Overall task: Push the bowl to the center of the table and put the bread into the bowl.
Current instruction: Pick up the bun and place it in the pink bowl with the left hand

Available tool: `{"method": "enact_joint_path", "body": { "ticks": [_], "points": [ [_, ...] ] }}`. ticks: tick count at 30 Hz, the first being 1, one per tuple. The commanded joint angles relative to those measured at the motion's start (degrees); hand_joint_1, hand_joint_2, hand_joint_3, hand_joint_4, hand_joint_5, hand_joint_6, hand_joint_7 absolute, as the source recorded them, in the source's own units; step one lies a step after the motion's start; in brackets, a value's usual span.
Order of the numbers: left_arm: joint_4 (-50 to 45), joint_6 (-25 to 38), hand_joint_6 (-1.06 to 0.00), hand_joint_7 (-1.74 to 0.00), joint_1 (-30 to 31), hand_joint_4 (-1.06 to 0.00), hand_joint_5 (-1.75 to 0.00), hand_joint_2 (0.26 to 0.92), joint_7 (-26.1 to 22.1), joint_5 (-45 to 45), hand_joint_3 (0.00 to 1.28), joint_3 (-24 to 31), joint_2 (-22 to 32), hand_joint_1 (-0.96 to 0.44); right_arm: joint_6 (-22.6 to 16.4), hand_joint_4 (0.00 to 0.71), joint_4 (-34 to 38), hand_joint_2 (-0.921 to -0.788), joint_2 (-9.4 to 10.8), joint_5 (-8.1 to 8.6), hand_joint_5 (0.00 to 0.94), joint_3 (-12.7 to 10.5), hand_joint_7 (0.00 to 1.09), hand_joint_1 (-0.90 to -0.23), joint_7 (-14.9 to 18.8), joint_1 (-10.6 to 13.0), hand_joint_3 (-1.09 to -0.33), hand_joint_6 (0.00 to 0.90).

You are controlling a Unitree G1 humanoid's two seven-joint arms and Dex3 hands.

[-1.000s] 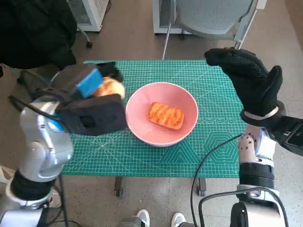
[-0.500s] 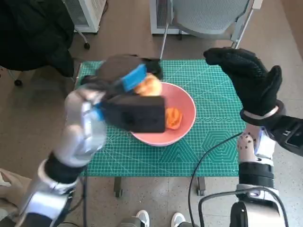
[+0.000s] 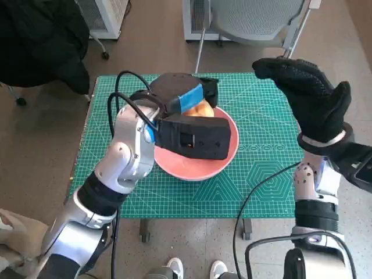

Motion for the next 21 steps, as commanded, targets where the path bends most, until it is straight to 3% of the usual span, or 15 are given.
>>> {"method": "enact_joint_path", "body": {
  "ticks": [1,4,7,21],
  "points": [
    [2.1,1.4,-0.14,-0.65,-0.1,-0.19,-0.58,0.777,-1.9,-1.4,0.24,0.3,-0.3,0.02,0.4,0.476,-0.7,-0.921,-0.9,-1.20,0.003,0.2,0.22,-0.707,-0.9,1.9,-1.020,0.396],
    [3.0,2.3,-0.05,-0.44,-0.2,-0.06,-0.19,0.743,-2.0,-1.2,0.16,-0.1,-0.4,-0.07,0.2,0.475,-0.9,-0.921,-1.1,-1.54,0.002,0.2,0.22,-0.711,-1.5,2.0,-1.020,0.396],
    [3.3,2.0,-0.02,-0.35,-0.1,-0.02,-0.06,0.735,-1.5,-1.0,0.12,-0.4,-0.1,-0.15,0.0,0.476,-1.0,-0.921,-1.2,-1.88,0.002,0.3,0.23,-0.713,-2.0,2.1,-1.019,0.398],
    [5.4,-8.3,0.00,-0.29,3.2,0.00,0.00,0.755,5.7,-3.8,0.06,1.1,2.0,-0.25,-0.6,0.475,-0.8,-0.921,-0.9,-3.06,0.001,0.9,0.24,-0.715,-3.4,2.2,-1.008,0.382]
  ]
}}
